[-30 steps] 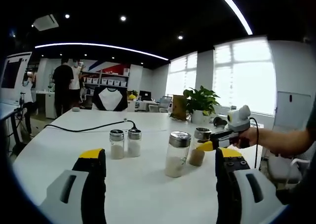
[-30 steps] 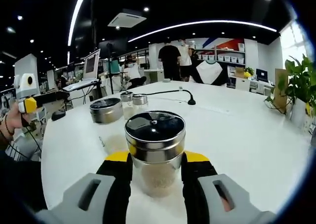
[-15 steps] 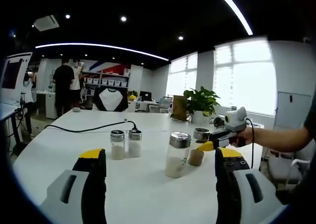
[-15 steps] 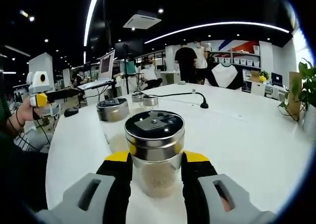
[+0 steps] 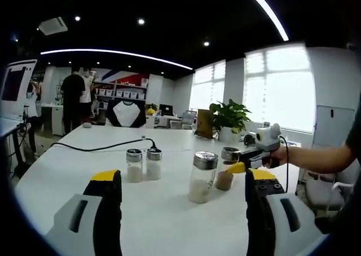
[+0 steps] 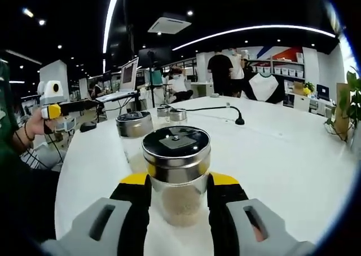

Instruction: Rotate the seasoning bottle until the label or dispensing opening points toward the visible target arrow and the bottle remains upright within the marked orientation range

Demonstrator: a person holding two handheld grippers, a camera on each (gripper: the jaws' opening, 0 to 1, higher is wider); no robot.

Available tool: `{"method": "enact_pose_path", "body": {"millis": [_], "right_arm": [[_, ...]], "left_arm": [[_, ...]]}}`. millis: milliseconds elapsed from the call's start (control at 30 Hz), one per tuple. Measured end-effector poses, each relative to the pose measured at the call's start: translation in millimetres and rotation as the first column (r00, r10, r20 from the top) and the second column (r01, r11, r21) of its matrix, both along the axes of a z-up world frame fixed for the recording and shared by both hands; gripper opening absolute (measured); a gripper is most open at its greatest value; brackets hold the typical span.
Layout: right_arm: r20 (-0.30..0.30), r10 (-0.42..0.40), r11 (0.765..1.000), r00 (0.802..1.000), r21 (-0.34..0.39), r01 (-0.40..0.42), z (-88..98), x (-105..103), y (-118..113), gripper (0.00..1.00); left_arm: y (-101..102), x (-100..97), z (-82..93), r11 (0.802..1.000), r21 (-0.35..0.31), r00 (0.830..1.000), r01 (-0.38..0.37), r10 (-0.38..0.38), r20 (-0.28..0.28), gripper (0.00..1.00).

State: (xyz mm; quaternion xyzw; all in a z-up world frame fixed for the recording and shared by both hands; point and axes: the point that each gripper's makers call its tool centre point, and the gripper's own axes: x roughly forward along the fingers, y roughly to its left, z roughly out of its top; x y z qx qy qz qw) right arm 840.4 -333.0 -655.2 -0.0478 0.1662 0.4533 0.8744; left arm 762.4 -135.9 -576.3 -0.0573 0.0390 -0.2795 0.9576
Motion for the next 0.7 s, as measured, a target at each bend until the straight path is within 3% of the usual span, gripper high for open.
{"method": "enact_pose_path", "body": {"millis": [533, 700], "right_arm": [[0.014, 0.004, 1.0, 1.0, 0.004, -0.004, -1.7, -5.0, 0.3, 0.39], [0.006, -0.078, 0.997, 0.997, -0.014, 0.079, -10.1, 3.6, -10.8, 0.52]], "left_arm": [[-3.2, 1.5, -0.7, 1.0, 0.007, 1.0, 0.006, -0.006, -0.005, 0.95], [-3.6, 1.8, -0.1, 1.0, 0.01, 1.0, 0.007, -0.007, -0.004, 0.95]]}}
